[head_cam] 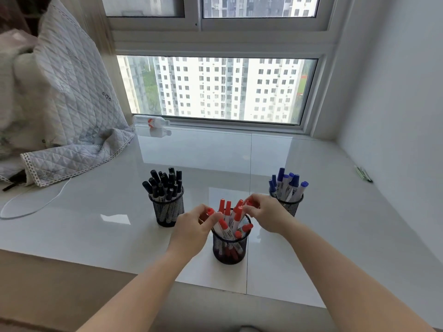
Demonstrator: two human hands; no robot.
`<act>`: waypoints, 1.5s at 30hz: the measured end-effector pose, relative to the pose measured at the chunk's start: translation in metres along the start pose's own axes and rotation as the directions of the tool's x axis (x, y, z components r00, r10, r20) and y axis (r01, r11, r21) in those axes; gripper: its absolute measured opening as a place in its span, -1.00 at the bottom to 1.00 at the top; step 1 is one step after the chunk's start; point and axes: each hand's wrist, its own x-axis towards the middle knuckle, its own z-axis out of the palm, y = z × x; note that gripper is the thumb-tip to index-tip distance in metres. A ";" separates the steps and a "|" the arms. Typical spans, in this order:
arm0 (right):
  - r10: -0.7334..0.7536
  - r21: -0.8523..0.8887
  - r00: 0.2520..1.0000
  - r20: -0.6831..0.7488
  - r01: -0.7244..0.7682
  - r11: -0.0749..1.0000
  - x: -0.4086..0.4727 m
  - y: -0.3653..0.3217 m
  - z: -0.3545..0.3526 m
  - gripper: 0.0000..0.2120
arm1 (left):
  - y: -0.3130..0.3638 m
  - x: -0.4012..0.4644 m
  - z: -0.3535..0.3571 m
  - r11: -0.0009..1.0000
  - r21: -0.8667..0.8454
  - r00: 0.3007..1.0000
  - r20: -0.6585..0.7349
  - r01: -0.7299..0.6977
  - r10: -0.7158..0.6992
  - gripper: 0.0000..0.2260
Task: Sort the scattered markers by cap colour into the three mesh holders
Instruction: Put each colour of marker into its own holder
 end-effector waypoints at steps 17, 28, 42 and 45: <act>0.394 0.884 0.844 -0.365 0.181 0.432 -0.004 -0.024 -0.042 -0.89 | 0.016 0.025 -0.036 0.443 -0.867 0.824 -0.069 0.230 -0.562 -0.89; 0.318 0.980 0.946 -0.068 0.003 0.199 -0.012 -0.028 -0.026 -0.88 | 0.019 0.016 -0.020 0.398 -0.850 0.912 0.203 0.345 -0.357 -0.90; 0.085 0.410 0.989 -0.122 -0.028 0.912 -0.027 -0.007 0.001 -0.89 | 0.005 -0.010 -0.004 0.850 -0.516 0.975 -0.113 0.107 -0.191 -0.94; 0.060 0.348 0.997 -0.057 -0.036 0.937 -0.026 -0.005 0.008 -0.88 | 0.005 -0.014 0.005 0.855 -0.505 0.979 -0.084 0.119 -0.187 -0.98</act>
